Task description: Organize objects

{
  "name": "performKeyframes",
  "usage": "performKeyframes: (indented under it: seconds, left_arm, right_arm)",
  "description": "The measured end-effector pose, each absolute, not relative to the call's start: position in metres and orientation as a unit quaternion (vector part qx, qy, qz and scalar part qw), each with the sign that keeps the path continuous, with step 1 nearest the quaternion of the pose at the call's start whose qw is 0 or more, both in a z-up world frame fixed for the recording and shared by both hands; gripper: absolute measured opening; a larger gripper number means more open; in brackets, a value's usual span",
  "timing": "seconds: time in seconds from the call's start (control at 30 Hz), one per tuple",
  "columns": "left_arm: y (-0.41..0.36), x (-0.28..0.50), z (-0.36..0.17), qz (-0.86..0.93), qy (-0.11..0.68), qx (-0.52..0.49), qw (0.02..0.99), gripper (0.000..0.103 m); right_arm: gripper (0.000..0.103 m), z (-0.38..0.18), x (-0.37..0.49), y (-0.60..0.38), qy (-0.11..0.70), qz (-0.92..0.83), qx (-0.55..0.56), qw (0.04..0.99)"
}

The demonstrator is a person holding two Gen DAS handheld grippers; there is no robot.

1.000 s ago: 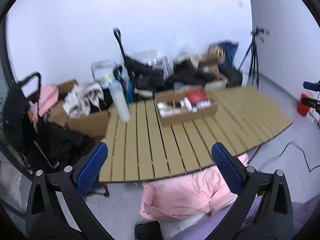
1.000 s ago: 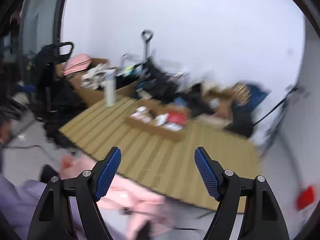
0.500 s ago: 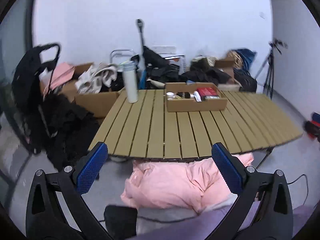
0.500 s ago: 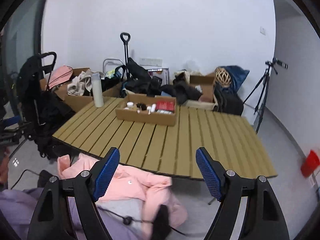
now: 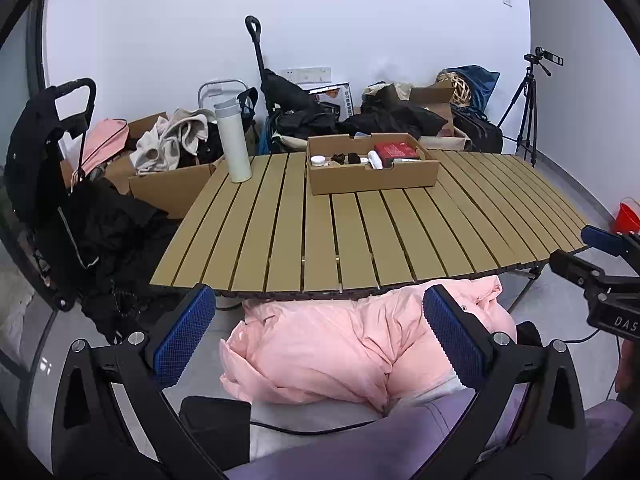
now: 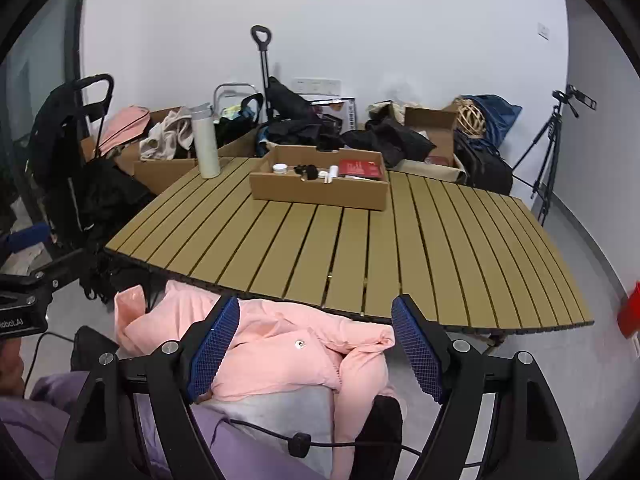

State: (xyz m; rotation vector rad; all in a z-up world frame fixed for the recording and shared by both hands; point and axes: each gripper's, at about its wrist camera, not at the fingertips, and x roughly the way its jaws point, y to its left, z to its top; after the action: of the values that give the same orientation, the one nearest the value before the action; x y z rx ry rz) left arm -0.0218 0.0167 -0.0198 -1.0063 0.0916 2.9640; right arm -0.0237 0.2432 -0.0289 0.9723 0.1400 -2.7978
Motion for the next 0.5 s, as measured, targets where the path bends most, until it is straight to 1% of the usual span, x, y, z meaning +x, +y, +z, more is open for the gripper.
performKeyframes:
  seconds: [0.5]
  left_arm:
    - [0.0134,-0.0197,-0.0156,0.948,0.03,-0.318,0.009,0.103]
  right_arm:
    - [0.082,-0.0328,-0.0222,0.2352,0.053,-0.936,0.333,0.105]
